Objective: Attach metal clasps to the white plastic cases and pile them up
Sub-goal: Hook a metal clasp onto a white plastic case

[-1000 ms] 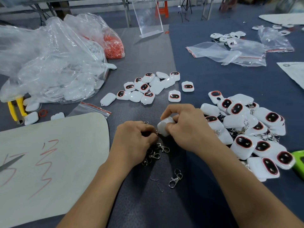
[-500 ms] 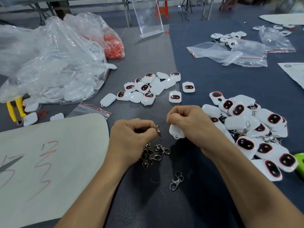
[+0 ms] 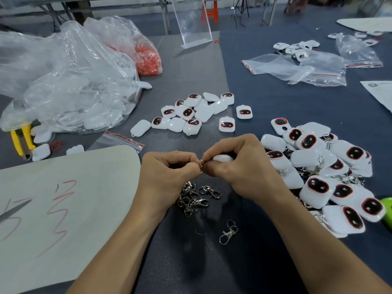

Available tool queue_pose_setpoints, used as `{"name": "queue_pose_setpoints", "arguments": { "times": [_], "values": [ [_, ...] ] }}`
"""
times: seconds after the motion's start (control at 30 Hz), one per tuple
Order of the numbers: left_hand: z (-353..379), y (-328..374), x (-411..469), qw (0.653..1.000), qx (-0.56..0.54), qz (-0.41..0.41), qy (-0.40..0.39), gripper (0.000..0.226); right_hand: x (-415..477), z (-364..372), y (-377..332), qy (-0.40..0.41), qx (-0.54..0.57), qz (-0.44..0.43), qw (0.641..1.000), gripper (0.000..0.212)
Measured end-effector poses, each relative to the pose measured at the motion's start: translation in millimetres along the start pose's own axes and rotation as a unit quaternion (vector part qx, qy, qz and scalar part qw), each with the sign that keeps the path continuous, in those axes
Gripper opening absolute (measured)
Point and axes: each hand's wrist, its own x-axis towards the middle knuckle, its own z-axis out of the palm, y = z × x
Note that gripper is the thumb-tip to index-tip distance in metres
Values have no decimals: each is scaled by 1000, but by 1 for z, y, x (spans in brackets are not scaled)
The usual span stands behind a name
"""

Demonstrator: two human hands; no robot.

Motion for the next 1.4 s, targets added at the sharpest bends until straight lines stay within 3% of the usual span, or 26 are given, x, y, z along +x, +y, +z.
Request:
{"name": "queue_pose_setpoints", "arguments": {
  "times": [0.3,0.5,0.6,0.7,0.8,0.87,0.97,1.1,1.2,1.4],
  "values": [
    [-5,-1,2,998,-42,-40,-30,12,-4,-4,-6,22,-114,-130,985,22],
    [-6,-5,2,998,-27,-25,-45,21,-4,-5,-5,29,-153,-159,975,21],
    [-2,-6,0,999,33,-1,4,12,0,-4,-1,35,-146,-60,987,19],
    [-4,-8,-2,972,213,81,48,3,5,-2,9,76,-133,73,986,15],
    [-5,-11,-1,922,365,131,7,11,9,-6,15,102,-19,155,982,19],
    [-3,-12,0,895,418,152,-37,10,10,-7,14,50,74,174,981,14],
    [-2,-12,1,890,425,154,-60,7,9,-4,14,-1,107,168,980,17],
    [-3,-10,0,909,389,133,-69,6,9,-2,15,45,5,146,988,17],
    [-4,-11,2,923,359,113,-74,7,6,1,14,33,-77,112,990,15],
    [-7,-14,3,943,317,69,-77,15,5,-3,10,13,-133,86,987,8]
  ]
}}
